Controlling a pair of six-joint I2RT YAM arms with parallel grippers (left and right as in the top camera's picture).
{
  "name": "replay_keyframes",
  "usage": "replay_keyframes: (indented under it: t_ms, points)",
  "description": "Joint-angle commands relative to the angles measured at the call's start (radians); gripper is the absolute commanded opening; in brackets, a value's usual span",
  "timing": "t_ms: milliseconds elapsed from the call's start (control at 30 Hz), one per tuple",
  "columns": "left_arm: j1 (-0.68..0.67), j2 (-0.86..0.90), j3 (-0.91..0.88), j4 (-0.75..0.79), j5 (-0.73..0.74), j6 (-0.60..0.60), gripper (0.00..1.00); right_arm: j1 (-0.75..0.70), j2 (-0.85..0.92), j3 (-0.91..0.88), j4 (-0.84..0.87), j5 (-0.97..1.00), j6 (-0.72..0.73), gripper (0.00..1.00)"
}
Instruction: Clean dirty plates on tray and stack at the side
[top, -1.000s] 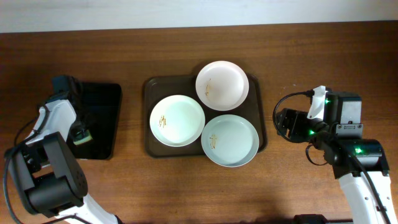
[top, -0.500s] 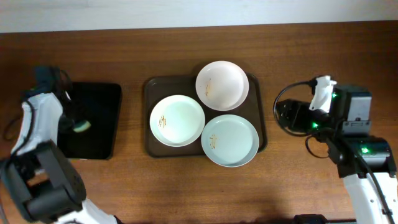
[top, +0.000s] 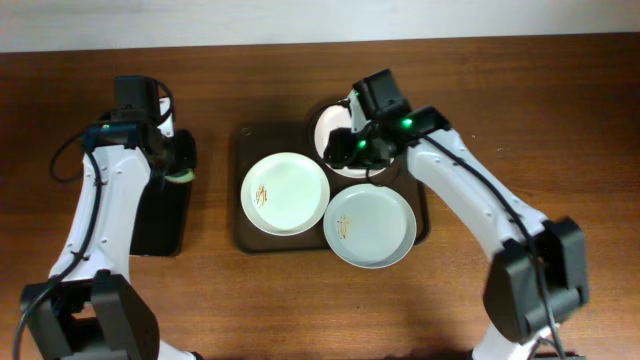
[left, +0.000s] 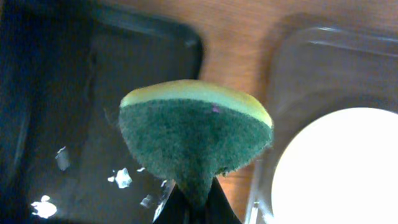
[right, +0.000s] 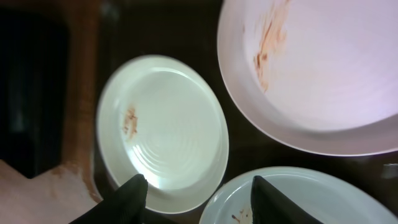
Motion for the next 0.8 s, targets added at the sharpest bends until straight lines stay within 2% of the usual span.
replay_keyframes:
  t_ms: [0, 100, 167, 333, 500, 533, 600, 767]
  points:
    - [-0.072, -0.014, 0.014, 0.063, 0.164, 0.061, 0.01, 0.026, 0.105, 0.014, 0.008, -0.017, 0.032, 0.54]
    - [-0.142, -0.014, 0.013, 0.089, 0.177, 0.061, 0.01, 0.028, 0.166, 0.014, 0.012, -0.044, 0.033, 0.53]
    - [-0.163, -0.013, 0.011, 0.100, 0.177, 0.061, 0.01, 0.039, 0.193, 0.014, 0.029, -0.043, 0.055, 0.49]
    - [-0.168, -0.013, -0.001, 0.119, 0.214, 0.061, 0.01, 0.063, 0.217, 0.011, 0.056, 0.014, 0.124, 0.38]
    - [-0.170, -0.013, -0.025, 0.122, 0.214, 0.061, 0.01, 0.073, 0.261, 0.011, 0.053, 0.029, 0.201, 0.37]
    - [-0.170, -0.013, -0.028, 0.122, 0.214, 0.061, 0.01, 0.076, 0.261, 0.011, 0.057, 0.029, 0.221, 0.33]
    - [-0.170, -0.013, -0.031, 0.122, 0.237, 0.061, 0.01, 0.098, 0.262, 0.011, 0.065, 0.076, 0.246, 0.32]
    - [-0.212, -0.006, -0.101, 0.178, 0.250, 0.061, 0.01, 0.105, 0.262, 0.011, 0.071, 0.074, 0.267, 0.15]
